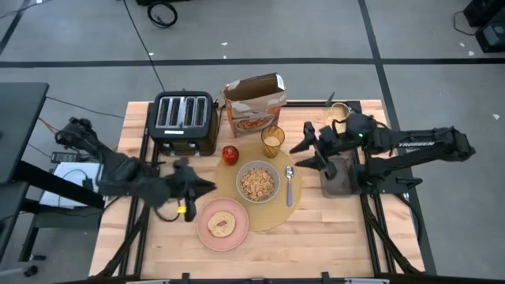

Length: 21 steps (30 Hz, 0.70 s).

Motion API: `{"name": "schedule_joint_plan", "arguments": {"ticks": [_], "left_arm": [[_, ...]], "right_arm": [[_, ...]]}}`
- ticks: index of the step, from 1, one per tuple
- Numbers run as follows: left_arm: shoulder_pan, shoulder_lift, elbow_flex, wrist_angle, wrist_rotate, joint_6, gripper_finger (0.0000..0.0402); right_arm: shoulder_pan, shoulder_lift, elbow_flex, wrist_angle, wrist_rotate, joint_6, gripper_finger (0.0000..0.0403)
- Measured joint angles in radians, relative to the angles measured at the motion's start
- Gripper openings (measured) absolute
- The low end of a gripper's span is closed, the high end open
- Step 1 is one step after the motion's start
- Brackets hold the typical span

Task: Arrange a breakfast setting
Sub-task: Return to Home Position

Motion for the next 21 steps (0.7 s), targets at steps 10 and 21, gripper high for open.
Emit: {"name": "schedule_joint_plan", "arguments": {"ticks": [10,21], "left_arm": [[0.220,-0.022,-0.091,0.281,0.256,0.474,0.0023],[0.427,-0.039,-0.091,0.352,0.458,0.614,0.0042]], "right_arm": [[0.065,0.001,0.000,0.200,0.021,0.012,0.0168],[0.048,-0.089,-0.133,0.224,0.090,-0.023,0.0167]]}}
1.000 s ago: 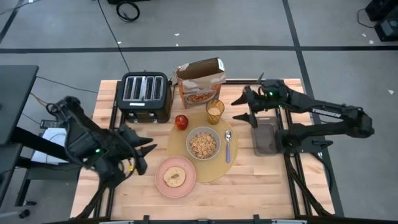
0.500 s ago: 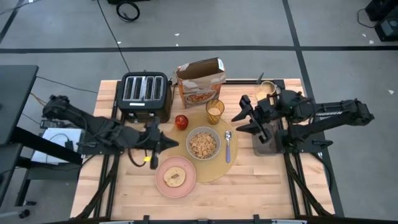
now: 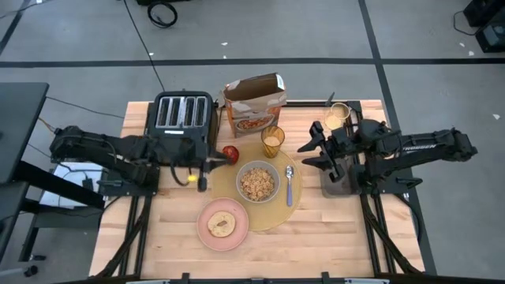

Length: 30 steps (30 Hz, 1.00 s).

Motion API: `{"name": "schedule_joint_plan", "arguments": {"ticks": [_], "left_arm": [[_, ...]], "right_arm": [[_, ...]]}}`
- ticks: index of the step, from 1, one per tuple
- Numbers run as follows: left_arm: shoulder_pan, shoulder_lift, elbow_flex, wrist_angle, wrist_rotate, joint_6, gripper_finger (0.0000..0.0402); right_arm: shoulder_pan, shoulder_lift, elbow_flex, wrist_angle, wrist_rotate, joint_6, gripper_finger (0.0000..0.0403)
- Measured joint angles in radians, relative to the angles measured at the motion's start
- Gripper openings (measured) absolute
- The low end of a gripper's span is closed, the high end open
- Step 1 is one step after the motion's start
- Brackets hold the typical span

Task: Arrange a breakfast setting
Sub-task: Return to Home Position

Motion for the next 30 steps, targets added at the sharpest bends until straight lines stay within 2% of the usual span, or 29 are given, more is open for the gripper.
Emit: {"name": "schedule_joint_plan", "arguments": {"ticks": [4,6,10,13,20,24,30], "left_arm": [[0.088,-0.025,-0.050,0.062,0.090,0.036,0.0043],[0.121,-0.040,-0.098,0.135,0.096,0.035,0.0043],[0.153,-0.099,-0.200,0.162,0.093,0.062,0.0043],[0.155,-0.165,-0.263,0.169,0.095,0.080,0.0043],[0.161,-0.373,-0.420,0.220,0.093,0.087,0.0043],[0.164,-0.521,-0.541,0.216,0.092,0.083,0.0043],[0.163,-0.762,-0.696,0.214,0.093,0.058,0.0043]], "right_arm": [[-0.018,-0.085,-0.129,0.070,0.029,0.005,0.0167],[-0.018,-0.121,-0.183,0.091,0.029,0.017,0.0167],[0.007,-0.200,-0.251,0.084,0.029,0.027,0.0167],[0.021,-0.270,-0.268,-0.016,0.055,0.022,0.0167],[0.022,-0.459,-0.268,-0.198,0.086,-0.009,0.0167],[0.022,-0.536,-0.269,-0.320,0.180,-0.029,0.0167],[0.022,-0.591,-0.376,-0.226,0.228,-0.025,0.0167]]}}
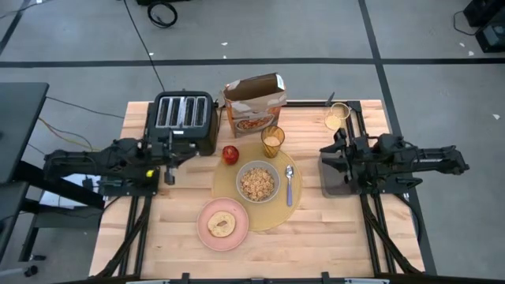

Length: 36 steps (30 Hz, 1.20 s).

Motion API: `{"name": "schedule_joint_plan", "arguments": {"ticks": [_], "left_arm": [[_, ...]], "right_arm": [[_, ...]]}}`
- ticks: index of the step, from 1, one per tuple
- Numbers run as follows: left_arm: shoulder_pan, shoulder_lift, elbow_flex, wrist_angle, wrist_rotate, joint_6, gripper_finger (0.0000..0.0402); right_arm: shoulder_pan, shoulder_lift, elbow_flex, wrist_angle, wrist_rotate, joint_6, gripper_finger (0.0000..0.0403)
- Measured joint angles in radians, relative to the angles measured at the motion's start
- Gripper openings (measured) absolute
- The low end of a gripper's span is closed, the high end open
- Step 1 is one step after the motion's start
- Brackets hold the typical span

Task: Arrange a breakfast setting
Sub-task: Return to Home Position

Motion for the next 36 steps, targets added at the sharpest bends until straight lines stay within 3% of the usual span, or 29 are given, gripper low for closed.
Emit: {"name": "schedule_joint_plan", "arguments": {"ticks": [6,8,14,18,21,25,29,36], "left_arm": [[0.000,-0.259,-0.107,-0.096,-0.001,-0.008,0.0043],[0.000,-0.325,-0.139,-0.143,-0.006,-0.024,0.0043],[0.002,-0.319,-0.225,-0.103,-0.027,-0.082,0.0043],[0.003,-0.322,-0.241,0.082,-0.017,-0.018,0.0043],[0.011,-0.322,-0.240,0.042,-0.035,-0.013,0.0043],[0.011,-0.321,-0.273,-0.083,0.006,-0.115,0.0043],[0.012,-0.312,-0.325,-0.019,0.066,-0.130,0.0043],[0.011,-0.292,-0.326,-0.007,0.031,-0.061,0.0043]], "right_arm": [[0.002,-0.048,-0.214,0.249,0.003,0.089,0.0167],[0.014,-0.050,-0.231,0.222,0.009,0.110,0.0168],[0.051,-0.044,-0.236,0.201,0.060,0.086,0.0168],[0.053,-0.098,-0.236,0.198,0.063,0.062,0.0168],[0.053,-0.156,-0.236,0.138,0.083,0.061,0.0168],[0.053,-0.229,-0.235,0.047,0.104,0.054,0.0168],[0.053,-0.221,-0.235,-0.007,0.133,0.041,0.0168],[0.053,-0.219,-0.235,-0.093,0.157,0.017,0.0168]]}}
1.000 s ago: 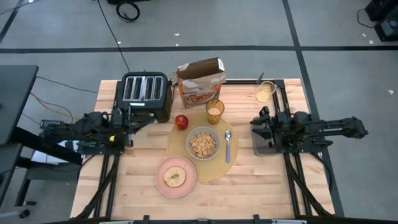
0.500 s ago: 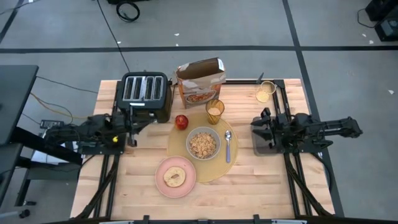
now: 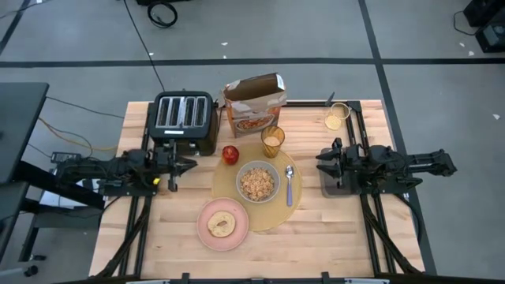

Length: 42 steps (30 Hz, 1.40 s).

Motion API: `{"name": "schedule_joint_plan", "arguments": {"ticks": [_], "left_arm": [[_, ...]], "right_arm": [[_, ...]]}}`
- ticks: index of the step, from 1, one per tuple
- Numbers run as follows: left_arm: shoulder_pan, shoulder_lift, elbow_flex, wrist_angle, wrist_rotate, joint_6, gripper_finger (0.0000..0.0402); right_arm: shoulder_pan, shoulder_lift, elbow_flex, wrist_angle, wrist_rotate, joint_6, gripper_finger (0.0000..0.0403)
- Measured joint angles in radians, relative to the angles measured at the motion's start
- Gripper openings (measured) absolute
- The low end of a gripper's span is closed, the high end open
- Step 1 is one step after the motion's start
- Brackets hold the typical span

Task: Arrange a breakfast setting
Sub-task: Return to Home Position

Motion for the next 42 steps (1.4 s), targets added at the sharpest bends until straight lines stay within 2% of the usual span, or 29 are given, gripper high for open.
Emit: {"name": "schedule_joint_plan", "arguments": {"ticks": [6,16,21,42], "left_arm": [[0.000,0.003,0.000,-0.006,0.016,0.011,0.0043],[0.000,0.001,-0.001,0.029,0.013,0.001,0.0043],[0.000,0.001,-0.001,0.034,0.013,0.002,0.0043],[0.000,0.001,-0.002,0.037,0.016,-0.001,0.0043]], "right_arm": [[0.000,-0.001,0.000,-0.007,0.083,0.008,0.0168],[0.000,0.015,0.000,-0.025,0.033,0.016,0.0168],[-0.002,0.014,0.001,0.008,0.052,-0.083,0.0168],[-0.001,0.015,0.000,0.006,0.048,-0.044,0.0168]]}}
